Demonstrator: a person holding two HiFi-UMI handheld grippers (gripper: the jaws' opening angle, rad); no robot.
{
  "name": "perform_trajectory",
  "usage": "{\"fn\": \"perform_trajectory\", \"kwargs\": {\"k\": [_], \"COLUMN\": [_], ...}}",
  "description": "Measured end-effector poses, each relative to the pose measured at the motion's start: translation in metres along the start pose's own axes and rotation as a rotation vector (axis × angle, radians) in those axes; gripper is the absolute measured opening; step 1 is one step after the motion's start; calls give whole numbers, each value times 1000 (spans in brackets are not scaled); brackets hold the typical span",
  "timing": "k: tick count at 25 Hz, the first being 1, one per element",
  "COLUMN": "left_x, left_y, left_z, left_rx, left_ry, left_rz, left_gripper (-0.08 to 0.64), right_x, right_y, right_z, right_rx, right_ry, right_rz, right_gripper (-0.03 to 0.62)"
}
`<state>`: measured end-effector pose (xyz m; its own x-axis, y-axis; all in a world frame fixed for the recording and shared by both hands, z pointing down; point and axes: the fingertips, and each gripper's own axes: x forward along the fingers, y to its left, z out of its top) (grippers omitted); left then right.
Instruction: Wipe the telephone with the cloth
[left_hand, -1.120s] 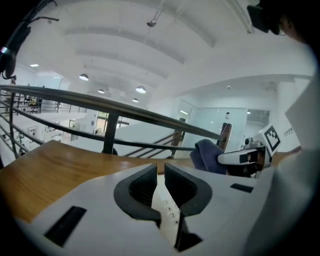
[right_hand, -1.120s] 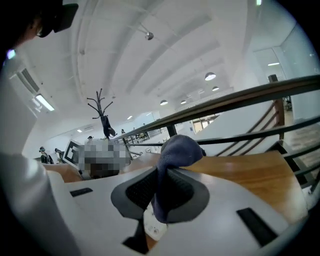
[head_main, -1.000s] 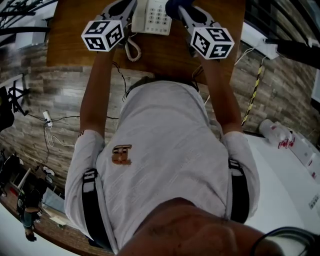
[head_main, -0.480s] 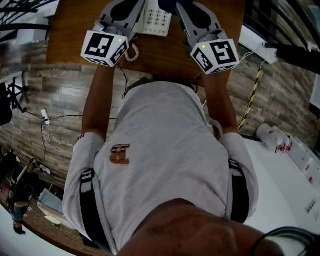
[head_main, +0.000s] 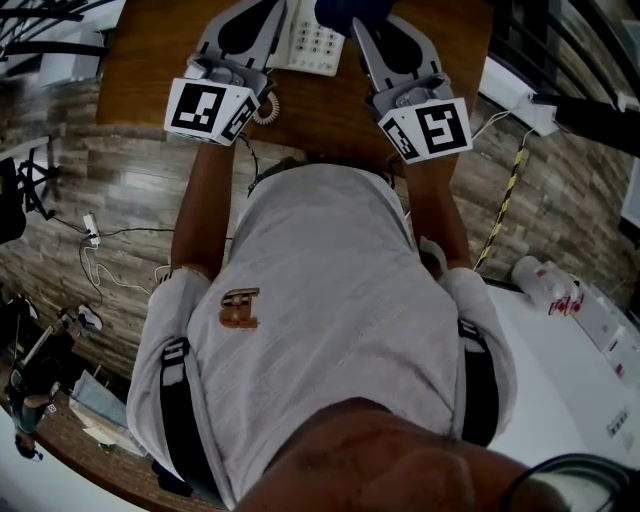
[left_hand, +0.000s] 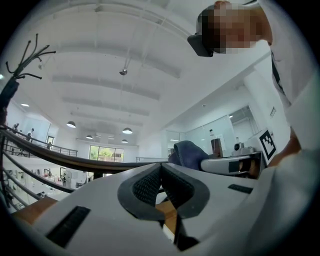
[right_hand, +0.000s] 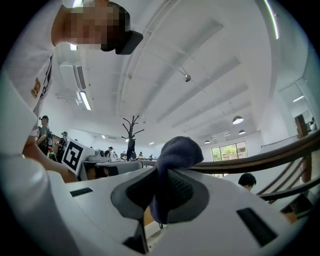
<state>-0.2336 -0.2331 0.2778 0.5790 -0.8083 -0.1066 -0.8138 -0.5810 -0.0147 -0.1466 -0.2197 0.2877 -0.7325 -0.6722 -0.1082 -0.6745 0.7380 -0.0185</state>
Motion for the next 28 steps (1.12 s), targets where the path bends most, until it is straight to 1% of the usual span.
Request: {"fn": "perform_trajectory", "kwargs": {"k": [3,7,21,28], "left_x": [-1,1,-3,-6], "left_y": [2,-2,-6,1], "left_z": [1,2,6,4], "left_rx": [4,6,10,5], "left_ry": [0,-6,-15,-12], "left_rz": [-2,-2,-10,-7], "left_gripper": [18,18,18,18], "right_x": [5,3,0,5], "right_y": [6,5,7,10], "right_z": [2,5,1,-2], "right_rx": [-20,-21,-11,-6], "right_ry": [-1,-4,7,11], "right_rz": [17,26,18,16], "right_gripper": [60,60,60,60]}}
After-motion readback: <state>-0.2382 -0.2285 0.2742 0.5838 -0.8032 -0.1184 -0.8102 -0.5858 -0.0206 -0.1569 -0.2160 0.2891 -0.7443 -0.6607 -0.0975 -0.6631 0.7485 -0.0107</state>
